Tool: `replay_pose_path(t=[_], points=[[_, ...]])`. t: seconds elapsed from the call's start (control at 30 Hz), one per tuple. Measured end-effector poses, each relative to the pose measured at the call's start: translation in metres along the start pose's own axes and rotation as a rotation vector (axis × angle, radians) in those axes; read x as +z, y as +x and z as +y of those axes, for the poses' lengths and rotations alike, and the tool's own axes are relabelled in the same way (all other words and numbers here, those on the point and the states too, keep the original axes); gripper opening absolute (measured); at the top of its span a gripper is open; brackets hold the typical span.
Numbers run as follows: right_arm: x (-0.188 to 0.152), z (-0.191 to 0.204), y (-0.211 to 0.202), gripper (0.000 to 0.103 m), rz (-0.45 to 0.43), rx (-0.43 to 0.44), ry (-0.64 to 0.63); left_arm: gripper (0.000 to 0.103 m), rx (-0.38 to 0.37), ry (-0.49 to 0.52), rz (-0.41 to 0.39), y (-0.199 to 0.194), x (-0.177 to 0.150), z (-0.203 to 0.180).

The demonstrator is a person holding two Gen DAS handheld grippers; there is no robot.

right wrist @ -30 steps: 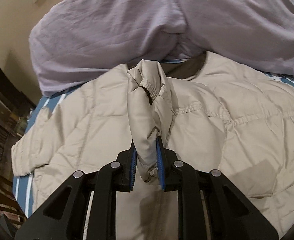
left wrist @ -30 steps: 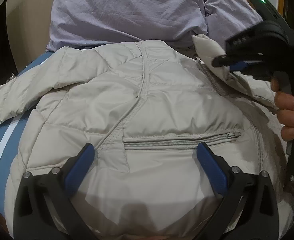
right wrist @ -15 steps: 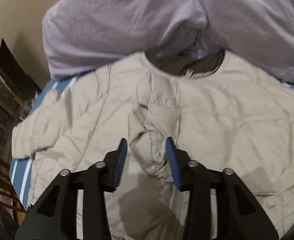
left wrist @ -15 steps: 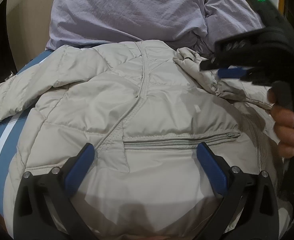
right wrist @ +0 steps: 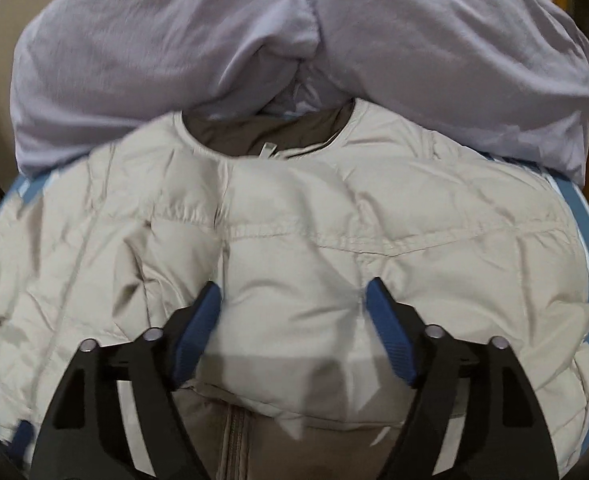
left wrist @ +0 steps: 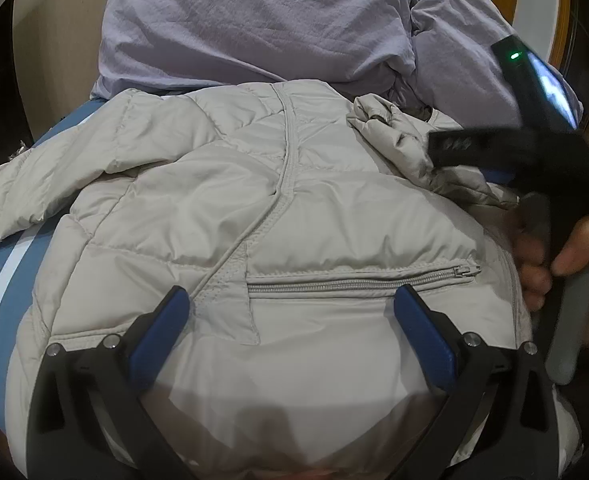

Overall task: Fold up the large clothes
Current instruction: 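Lift the sleeve with the right tool and lay it across the jacket back, then reach the left tool to the other sleeve and close on its cuff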

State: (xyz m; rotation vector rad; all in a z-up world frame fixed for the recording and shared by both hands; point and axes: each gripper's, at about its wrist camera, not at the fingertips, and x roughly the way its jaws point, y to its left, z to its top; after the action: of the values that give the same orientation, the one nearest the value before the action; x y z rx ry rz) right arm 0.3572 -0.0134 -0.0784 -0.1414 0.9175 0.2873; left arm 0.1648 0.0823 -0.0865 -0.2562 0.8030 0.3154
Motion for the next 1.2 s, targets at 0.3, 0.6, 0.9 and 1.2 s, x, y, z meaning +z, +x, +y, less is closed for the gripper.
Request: replay_pose_path(t=[0.3,0.6,0.9,1.2], points=[[-0.006,0.003,0.01,0.087,-0.029,-0.031,-0.027,0.101,-0.003,-0.002,0.0,0.0,0.0,0.0],[-0.006,0.001,0.012,0.091,-0.028,-0.017,-0.009,0.101,0.002,0.002,0.004,-0.001,-0.001,-0.001],[-0.007,0.001,0.013,0.1,-0.031,-0.04,-0.002,0.101,0.005,0.022,0.016,-0.009,-0.002,-0.001],[-0.008,-0.005,0.014,0.102,-0.032,-0.016,0.019,0.101,0.099,-0.039,-0.063,-0.051,0.015,0.051]])
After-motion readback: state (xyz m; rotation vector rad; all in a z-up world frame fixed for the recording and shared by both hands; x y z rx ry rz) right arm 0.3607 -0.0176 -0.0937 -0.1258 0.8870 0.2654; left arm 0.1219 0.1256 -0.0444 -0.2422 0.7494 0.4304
